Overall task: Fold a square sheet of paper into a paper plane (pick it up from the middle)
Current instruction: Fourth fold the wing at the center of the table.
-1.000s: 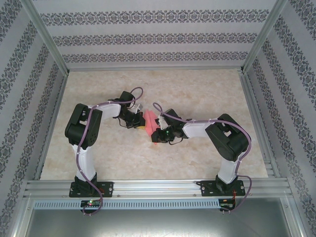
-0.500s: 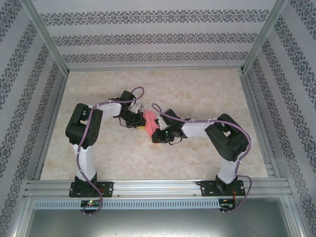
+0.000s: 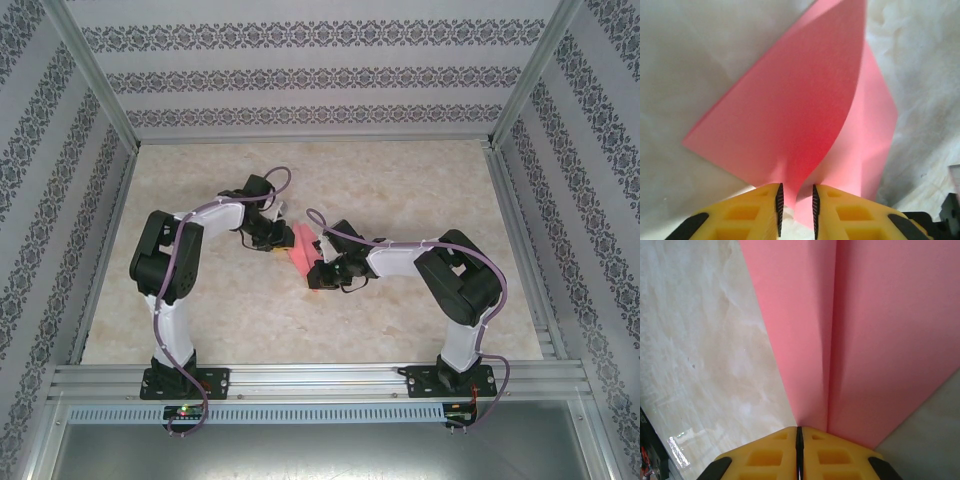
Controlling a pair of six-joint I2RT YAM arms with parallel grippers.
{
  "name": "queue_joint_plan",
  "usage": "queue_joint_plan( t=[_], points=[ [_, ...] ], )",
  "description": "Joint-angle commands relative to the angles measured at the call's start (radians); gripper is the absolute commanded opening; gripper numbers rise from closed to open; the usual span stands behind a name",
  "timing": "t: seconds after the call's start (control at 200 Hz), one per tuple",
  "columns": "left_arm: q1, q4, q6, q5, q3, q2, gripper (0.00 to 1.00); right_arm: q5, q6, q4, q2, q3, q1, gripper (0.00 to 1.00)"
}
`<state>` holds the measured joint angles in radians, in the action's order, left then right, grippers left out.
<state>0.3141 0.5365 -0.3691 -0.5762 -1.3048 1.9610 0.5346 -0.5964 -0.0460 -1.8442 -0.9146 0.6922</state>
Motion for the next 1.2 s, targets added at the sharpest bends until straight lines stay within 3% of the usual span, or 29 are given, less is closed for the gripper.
queue_joint_plan(
  t=[0.0,0.305,0.55,1.194],
  points=[
    [-0.002,0.076,0.023,0.06,-0.046,-0.072,0.27,-0.073,0.019,-0.119,-0.058,0.03,0.026,0.1],
    [0.068,0.072,-0.028,0.004,-0.032,-0.111,0.2,-0.069,0.018,-0.112,-0.056,0.03,0.026,0.1],
    [0.116,-0.018,-0.055,-0.059,-0.01,-0.009,0.16,-0.067,0.018,-0.114,-0.051,0.024,0.027,0.1],
    [0.108,-0.069,-0.025,-0.025,0.002,0.114,0.15,-0.061,0.009,-0.101,-0.036,0.04,0.028,0.1]
  ],
)
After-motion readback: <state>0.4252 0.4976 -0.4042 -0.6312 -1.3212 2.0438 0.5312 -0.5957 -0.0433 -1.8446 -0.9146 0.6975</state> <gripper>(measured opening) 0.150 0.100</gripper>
